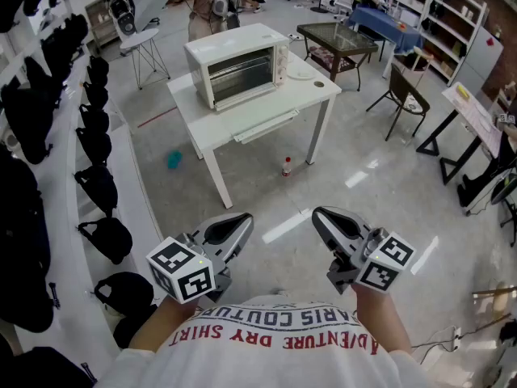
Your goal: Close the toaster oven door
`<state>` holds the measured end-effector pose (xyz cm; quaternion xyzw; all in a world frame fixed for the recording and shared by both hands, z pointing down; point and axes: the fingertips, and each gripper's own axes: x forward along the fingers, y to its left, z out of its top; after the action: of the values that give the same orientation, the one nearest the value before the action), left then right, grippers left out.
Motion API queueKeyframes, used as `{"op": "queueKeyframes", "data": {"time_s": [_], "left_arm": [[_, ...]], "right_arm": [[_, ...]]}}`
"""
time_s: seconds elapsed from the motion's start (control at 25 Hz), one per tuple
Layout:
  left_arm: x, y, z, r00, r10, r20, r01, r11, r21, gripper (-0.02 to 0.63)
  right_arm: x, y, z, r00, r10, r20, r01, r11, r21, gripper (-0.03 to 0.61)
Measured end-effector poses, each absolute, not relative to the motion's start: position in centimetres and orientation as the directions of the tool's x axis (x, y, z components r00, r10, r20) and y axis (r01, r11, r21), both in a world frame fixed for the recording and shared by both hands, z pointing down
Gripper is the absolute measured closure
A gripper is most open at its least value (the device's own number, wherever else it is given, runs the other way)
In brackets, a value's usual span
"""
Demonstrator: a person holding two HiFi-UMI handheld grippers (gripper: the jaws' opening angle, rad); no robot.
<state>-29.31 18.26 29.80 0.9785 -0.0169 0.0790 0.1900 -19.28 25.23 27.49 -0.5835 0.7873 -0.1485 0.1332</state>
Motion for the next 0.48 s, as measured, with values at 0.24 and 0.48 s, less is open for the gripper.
{"op": "queueKeyframes", "data": {"time_s": [0.24,0.48], "left_arm": [[-28.7,18.4,29.7,0.986,-0.007,0.166,-0.068,-0.928,0.366,0.584],[-27.7,18.3,30.1,0.984,-0.010,0.176,-0.076,-0.926,0.370,0.584]], "right_arm": [[-18.4,25.3,27.2,-0.283,-0.959,-0.033,-0.885,0.274,-0.376,0.554],[-17.2,25.3,27.9,-0.272,-0.962,-0.020,-0.885,0.259,-0.386,0.554]]}}
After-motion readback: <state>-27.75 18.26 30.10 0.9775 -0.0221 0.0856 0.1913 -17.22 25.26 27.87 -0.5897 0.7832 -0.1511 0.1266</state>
